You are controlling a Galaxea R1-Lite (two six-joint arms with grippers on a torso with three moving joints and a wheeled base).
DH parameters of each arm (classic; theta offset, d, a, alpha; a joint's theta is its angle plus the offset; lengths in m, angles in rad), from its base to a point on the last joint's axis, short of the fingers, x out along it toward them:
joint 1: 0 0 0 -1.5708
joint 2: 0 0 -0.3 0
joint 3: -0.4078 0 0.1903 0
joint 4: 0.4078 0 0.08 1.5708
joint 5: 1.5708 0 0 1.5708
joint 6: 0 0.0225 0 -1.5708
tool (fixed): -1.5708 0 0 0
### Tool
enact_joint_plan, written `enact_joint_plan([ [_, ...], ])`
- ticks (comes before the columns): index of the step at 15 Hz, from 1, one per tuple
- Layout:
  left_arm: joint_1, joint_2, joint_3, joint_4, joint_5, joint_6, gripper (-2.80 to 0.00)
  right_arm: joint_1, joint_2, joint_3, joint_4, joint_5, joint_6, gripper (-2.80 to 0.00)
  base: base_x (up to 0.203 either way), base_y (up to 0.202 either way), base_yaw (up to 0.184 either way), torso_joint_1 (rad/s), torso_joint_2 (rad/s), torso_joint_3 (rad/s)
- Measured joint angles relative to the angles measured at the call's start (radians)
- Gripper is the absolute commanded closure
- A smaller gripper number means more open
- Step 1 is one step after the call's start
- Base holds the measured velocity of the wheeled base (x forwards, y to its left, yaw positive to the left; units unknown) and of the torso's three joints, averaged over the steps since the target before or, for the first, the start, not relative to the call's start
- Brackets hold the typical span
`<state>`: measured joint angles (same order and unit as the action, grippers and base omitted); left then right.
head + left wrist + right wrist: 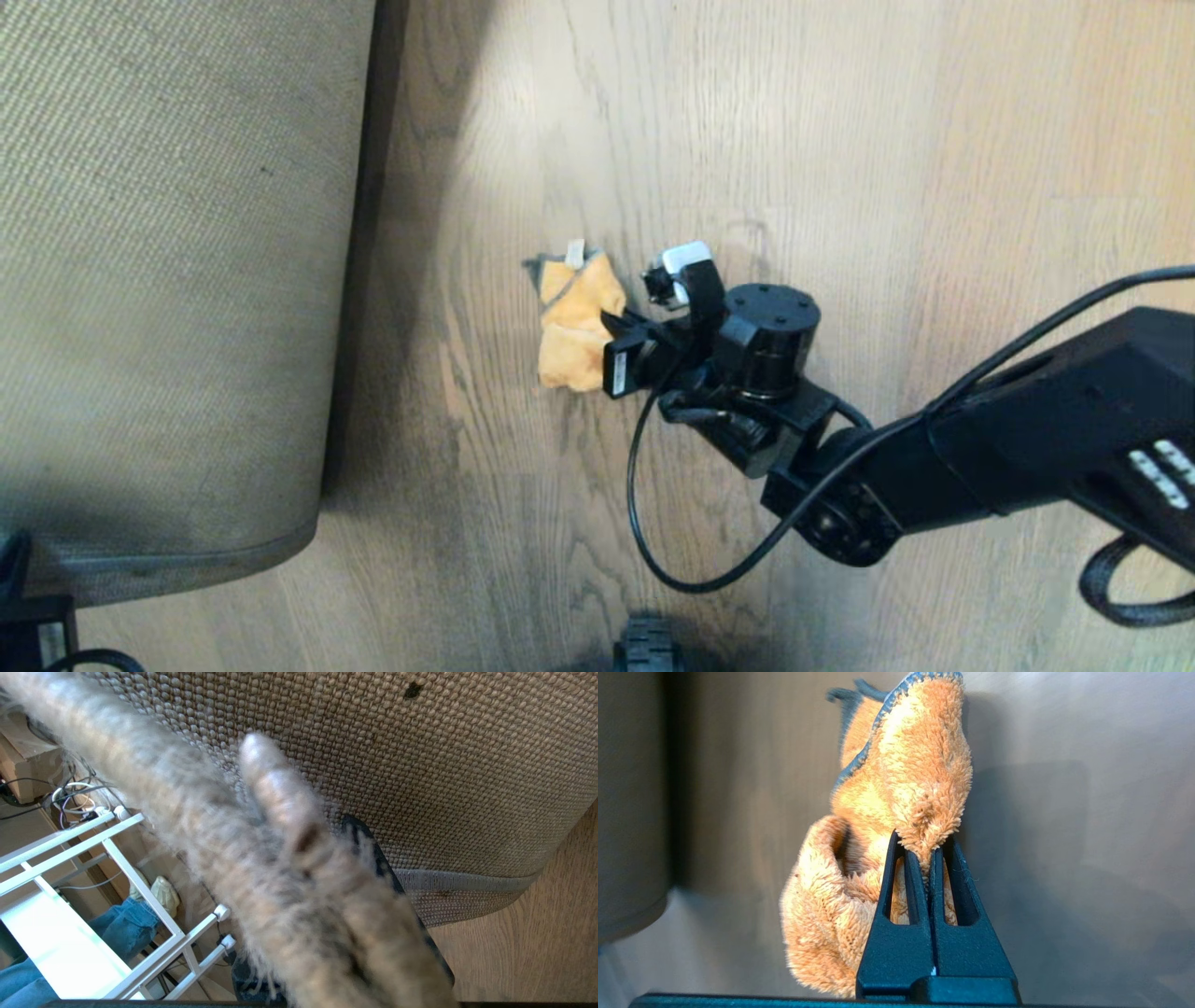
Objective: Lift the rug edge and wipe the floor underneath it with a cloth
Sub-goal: Wipe the floor under the carpet with a rag
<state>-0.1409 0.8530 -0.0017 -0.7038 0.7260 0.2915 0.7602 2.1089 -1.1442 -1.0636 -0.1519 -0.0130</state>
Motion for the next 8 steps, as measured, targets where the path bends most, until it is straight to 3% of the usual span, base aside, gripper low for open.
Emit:
enact_joint_plan([
  [8, -0.004, 0.0, 0.0, 0.0, 0.0, -0.002, 0.0, -0.191, -0.186, 0.029, 0.113, 0.014, 0.006, 0.0, 0.0, 0.0, 0.0, 0.0, 0.0, 0.0],
])
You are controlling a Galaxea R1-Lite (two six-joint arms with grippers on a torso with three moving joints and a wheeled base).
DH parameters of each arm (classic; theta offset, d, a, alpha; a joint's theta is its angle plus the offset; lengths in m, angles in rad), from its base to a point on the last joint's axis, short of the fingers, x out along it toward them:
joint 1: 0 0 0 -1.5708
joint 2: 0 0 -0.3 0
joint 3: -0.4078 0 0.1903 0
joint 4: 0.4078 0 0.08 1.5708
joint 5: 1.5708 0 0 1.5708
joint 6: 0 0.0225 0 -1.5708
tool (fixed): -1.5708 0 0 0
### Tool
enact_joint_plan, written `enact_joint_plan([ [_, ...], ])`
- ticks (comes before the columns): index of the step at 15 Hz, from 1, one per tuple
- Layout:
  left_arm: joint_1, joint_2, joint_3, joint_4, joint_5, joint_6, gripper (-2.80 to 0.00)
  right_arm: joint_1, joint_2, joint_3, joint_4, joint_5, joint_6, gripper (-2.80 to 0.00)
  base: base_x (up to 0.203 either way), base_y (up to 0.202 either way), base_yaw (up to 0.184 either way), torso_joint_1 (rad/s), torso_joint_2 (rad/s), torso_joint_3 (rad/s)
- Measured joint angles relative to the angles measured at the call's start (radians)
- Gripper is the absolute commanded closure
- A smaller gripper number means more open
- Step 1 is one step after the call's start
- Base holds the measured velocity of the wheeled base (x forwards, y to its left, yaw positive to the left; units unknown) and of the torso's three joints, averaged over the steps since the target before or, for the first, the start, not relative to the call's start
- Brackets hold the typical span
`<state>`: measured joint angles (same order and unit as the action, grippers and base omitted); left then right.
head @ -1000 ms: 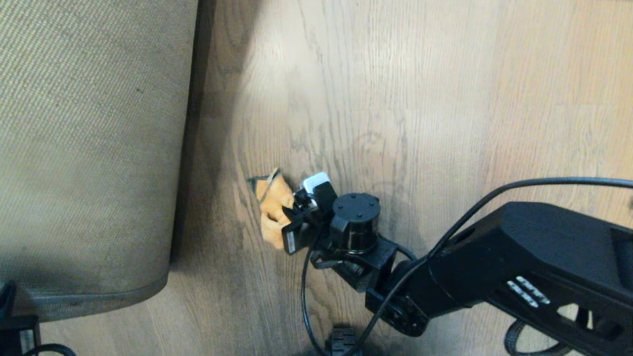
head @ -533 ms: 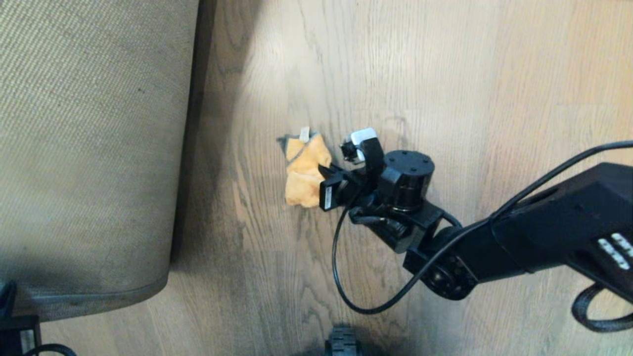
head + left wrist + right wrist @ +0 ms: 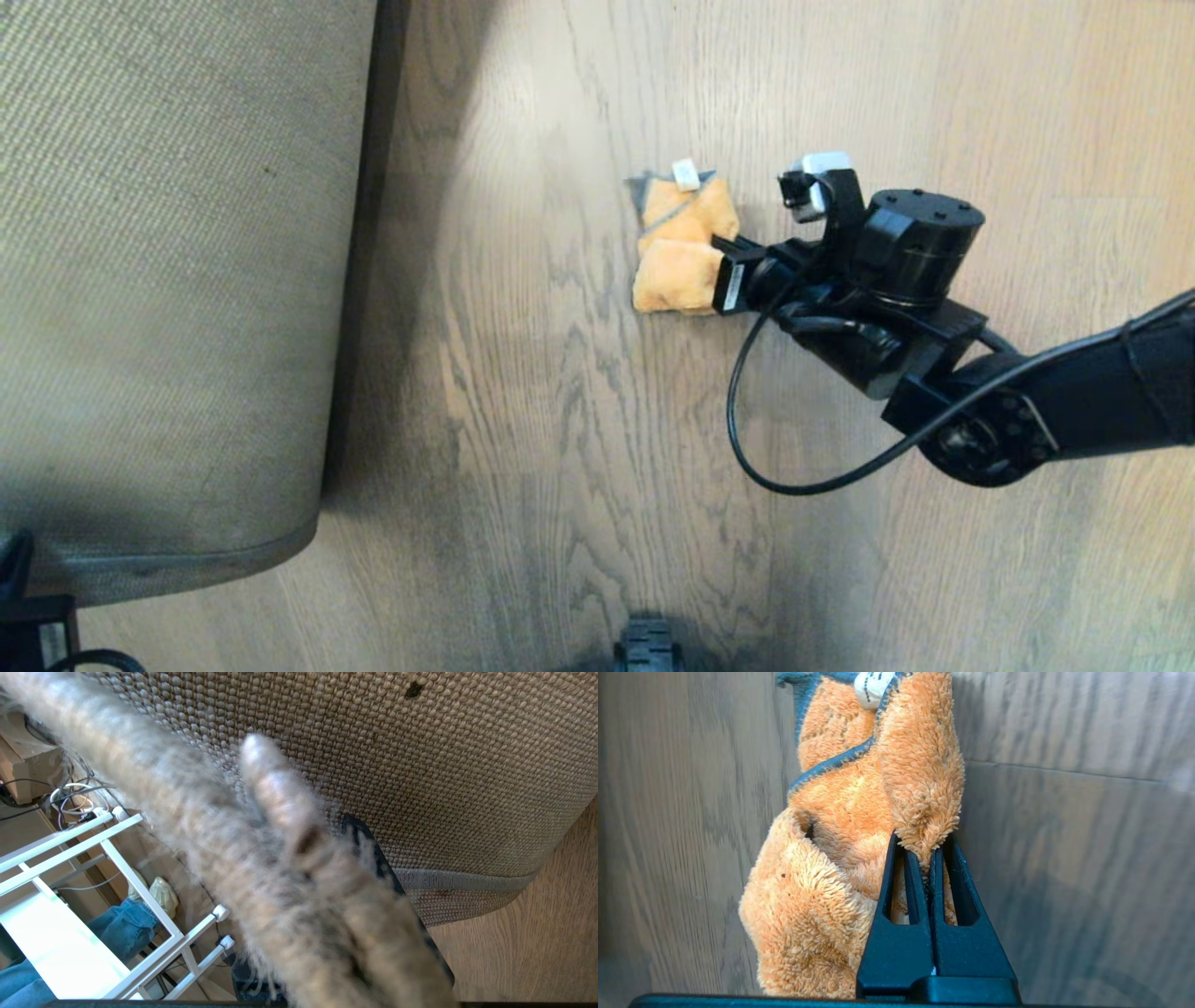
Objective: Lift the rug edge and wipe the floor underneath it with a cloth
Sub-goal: Wipe the floor under the carpet with a rag
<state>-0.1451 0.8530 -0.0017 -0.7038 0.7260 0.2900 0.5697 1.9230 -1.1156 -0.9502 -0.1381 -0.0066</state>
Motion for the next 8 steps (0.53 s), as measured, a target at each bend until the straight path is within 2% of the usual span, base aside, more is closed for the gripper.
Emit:
enact_joint_plan([
  [3, 0.0, 0.0, 0.0, 0.0, 0.0, -0.009, 0.0, 0.033, -0.025, 0.066, -0.007, 0.001, 0.0, 0.0, 0.0, 0.0, 0.0, 0.0, 0.0, 0.0],
  [6, 0.001, 0.0, 0.0, 0.0, 0.0, -0.011, 0.0, 0.153, -0.033, 0.204, -0.011, 0.009, 0.0, 0.0, 0.0, 0.0, 0.0, 0.0, 0.0, 0.0],
  [8, 0.001, 0.0, 0.0, 0.0, -0.001, -0.013, 0.0, 0.261, -0.028, 0.305, -0.016, 0.022, -0.001, 0.0, 0.0, 0.0, 0.0, 0.0, 0.0, 0.0],
])
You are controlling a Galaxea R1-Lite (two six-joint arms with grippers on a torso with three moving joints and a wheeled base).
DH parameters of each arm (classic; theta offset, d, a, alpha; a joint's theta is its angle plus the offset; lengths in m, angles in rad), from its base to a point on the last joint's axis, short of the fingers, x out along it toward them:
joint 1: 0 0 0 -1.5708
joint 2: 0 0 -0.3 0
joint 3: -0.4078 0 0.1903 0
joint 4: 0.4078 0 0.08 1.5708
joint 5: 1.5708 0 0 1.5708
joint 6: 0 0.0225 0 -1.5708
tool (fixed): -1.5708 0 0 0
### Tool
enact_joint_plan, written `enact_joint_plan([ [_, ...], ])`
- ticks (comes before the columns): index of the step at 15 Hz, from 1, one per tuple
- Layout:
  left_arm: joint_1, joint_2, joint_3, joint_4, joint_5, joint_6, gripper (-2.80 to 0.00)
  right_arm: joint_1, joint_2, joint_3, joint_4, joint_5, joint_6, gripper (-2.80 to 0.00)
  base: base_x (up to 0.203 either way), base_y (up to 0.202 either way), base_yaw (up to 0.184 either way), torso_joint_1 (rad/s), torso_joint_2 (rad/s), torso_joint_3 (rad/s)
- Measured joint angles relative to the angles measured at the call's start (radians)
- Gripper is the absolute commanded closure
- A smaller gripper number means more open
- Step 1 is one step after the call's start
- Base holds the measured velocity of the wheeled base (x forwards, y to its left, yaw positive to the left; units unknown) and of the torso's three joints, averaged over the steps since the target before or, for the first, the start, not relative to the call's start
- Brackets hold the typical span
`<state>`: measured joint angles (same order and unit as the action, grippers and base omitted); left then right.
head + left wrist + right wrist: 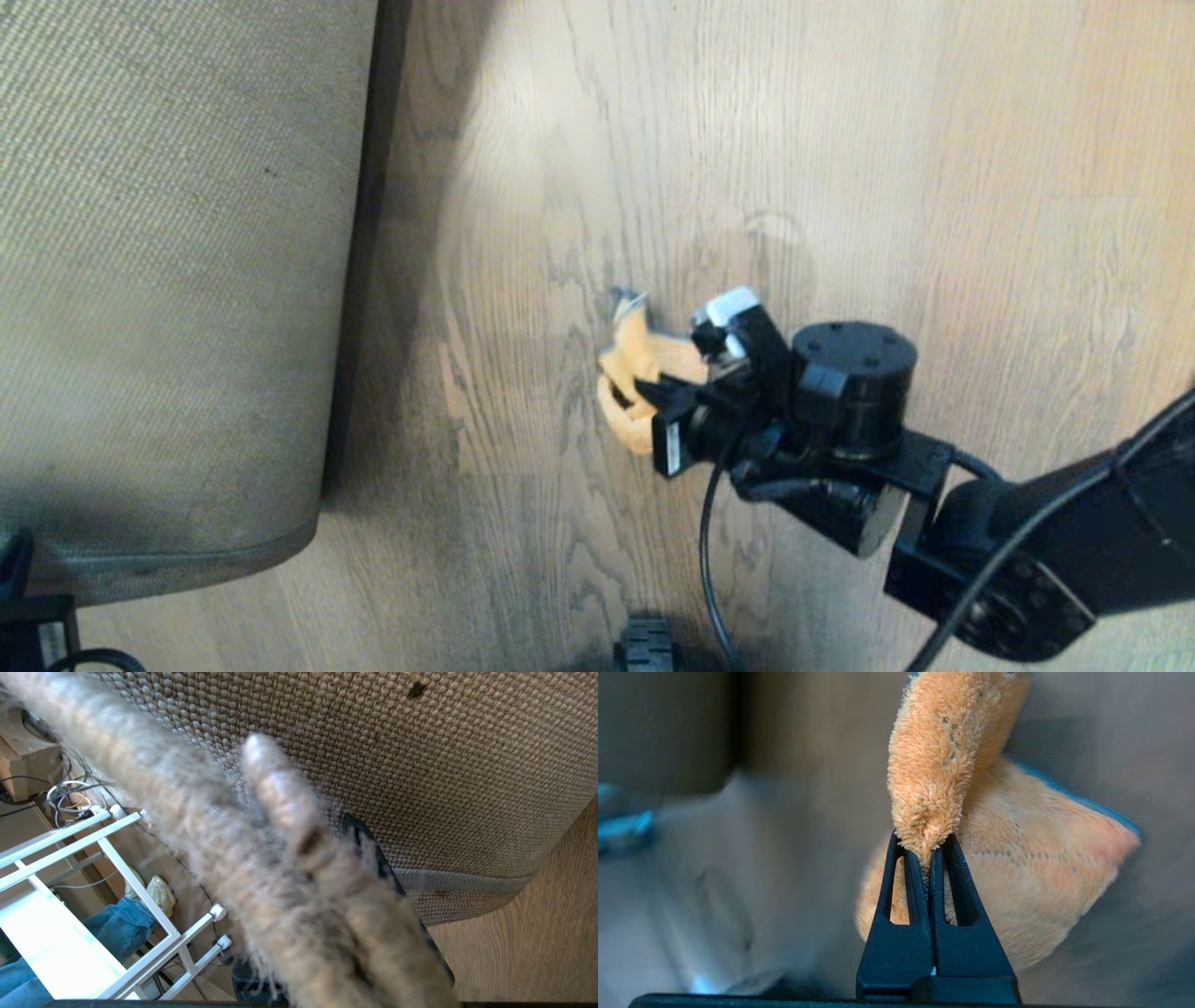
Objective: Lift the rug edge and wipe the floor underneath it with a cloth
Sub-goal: Wipe the floor under the carpet with a rag
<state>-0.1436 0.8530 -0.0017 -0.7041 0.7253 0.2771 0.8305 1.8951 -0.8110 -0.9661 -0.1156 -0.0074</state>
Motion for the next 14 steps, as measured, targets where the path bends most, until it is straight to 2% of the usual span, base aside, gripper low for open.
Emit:
enact_joint_plan([
  [2, 0.003, 0.0, 0.0, 0.01, -0.001, -0.004, 0.0, 0.103, 0.028, 0.058, -0.003, 0.004, -0.001, 0.0, 0.0, 0.0, 0.0, 0.0, 0.0, 0.0],
  [5, 0.008, -0.001, 0.0, 0.03, -0.001, -0.01, 0.0, 0.198, 0.111, 0.066, -0.006, 0.004, -0.003, 0.0, 0.0, 0.0, 0.0, 0.0, 0.0, 0.0],
  [8, 0.008, -0.002, 0.0, 0.031, -0.001, -0.014, 0.0, 0.229, 0.201, 0.027, -0.037, 0.005, -0.001, 0.0, 0.0, 0.0, 0.0, 0.0, 0.0, 0.0],
  [14, 0.005, -0.005, 0.0, 0.032, 0.0, -0.015, 0.0, 0.224, 0.314, -0.055, -0.046, -0.018, 0.039, 0.0, 0.0, 0.0, 0.0, 0.0, 0.0, 0.0],
])
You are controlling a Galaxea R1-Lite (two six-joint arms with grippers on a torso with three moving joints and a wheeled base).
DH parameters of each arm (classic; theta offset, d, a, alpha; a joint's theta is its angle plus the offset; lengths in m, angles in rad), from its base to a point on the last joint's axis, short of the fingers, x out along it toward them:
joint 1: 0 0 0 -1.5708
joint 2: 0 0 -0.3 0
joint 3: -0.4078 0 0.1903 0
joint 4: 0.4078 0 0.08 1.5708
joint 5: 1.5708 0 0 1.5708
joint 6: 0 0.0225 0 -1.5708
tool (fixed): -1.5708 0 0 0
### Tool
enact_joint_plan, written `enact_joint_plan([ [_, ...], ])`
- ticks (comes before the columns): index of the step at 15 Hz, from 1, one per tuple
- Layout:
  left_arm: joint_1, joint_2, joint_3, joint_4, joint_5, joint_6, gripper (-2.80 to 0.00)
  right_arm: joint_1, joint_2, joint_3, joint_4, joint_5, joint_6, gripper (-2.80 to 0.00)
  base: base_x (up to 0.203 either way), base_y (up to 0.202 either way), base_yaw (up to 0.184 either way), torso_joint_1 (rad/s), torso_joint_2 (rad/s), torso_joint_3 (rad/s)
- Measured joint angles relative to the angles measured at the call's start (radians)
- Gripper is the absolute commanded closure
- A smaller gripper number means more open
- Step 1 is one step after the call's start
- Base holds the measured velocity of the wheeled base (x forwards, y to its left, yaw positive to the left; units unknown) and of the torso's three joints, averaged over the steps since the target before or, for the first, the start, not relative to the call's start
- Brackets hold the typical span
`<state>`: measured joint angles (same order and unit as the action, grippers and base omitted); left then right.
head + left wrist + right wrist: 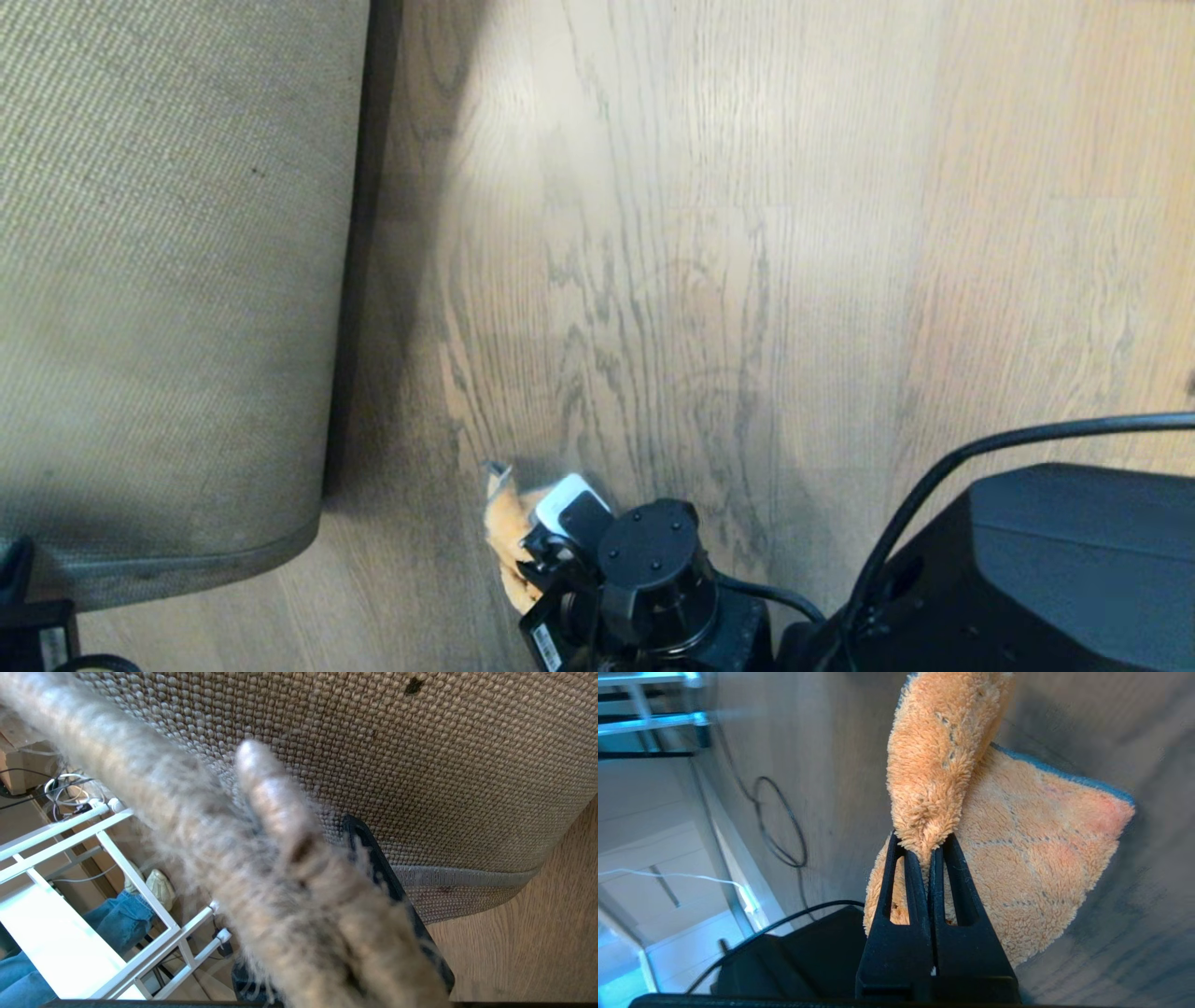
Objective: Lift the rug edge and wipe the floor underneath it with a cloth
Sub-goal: Wipe the floor under the carpet with a rag
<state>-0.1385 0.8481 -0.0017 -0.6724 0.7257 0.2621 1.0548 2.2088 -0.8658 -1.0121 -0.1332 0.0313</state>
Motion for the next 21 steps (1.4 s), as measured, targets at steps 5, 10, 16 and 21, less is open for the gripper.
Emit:
enact_joint_plan([
  [5, -0.005, -0.004, 0.0, 0.012, 0.0, -0.002, 0.0, -0.081, 0.014, -0.017, -0.024, -0.009, 0.002, 0.0, 0.0, 0.0, 0.0, 0.0, 0.0, 0.0],
  [10, -0.009, -0.004, 0.0, 0.013, 0.0, -0.002, 0.0, -0.128, -0.049, -0.022, -0.03, -0.026, 0.0, 0.0, 0.0, 0.0, 0.0, 0.0, 0.0, 0.0],
  [16, -0.006, -0.005, 0.0, 0.014, 0.0, -0.001, 0.0, -0.16, -0.129, -0.096, -0.023, -0.033, 0.004, 0.0, 0.0, 0.0, 0.0, 0.0, 0.0, 0.0],
  [21, -0.002, -0.005, 0.0, 0.023, 0.0, -0.002, 0.0, -0.282, -0.177, -0.13, -0.017, -0.031, 0.002, 0.0, 0.0, 0.0, 0.0, 0.0, 0.0, 0.0],
])
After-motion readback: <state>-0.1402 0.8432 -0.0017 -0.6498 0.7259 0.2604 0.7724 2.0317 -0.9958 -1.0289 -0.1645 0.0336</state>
